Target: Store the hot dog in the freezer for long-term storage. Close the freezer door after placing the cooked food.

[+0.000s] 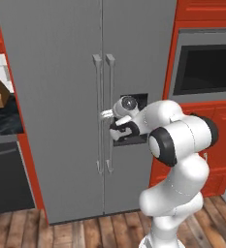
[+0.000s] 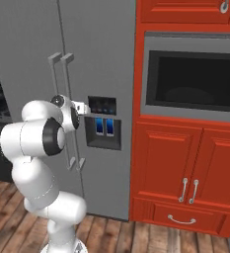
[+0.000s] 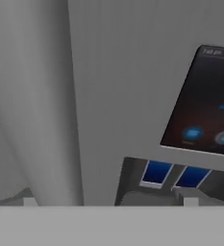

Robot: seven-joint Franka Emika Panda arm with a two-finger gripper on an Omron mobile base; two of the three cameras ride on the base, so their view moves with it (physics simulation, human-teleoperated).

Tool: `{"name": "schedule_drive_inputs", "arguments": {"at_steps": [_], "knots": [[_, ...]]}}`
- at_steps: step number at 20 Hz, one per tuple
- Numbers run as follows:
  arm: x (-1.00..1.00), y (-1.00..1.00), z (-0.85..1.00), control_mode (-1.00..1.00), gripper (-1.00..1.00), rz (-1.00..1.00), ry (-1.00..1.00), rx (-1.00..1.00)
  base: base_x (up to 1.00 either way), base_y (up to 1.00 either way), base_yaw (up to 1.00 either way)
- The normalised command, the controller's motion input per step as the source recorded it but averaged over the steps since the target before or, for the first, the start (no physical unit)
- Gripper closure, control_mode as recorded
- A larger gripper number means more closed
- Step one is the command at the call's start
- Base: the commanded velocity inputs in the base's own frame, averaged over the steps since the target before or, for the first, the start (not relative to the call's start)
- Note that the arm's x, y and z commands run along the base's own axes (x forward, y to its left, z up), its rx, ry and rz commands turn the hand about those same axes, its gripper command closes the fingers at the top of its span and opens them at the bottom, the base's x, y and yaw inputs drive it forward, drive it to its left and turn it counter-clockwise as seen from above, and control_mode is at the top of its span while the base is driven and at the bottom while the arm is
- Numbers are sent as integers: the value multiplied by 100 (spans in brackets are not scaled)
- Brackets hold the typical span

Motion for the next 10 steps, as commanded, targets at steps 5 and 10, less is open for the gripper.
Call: {"name": "schedule_drive_inputs", "arguments": {"at_steps": [5, 10], "knots": [[54, -20, 3, -100, -100, 0, 0, 3, 0, 0, 0], [30, -11, 18, -100, -100, 0, 0, 5, 0, 0, 0]]}}
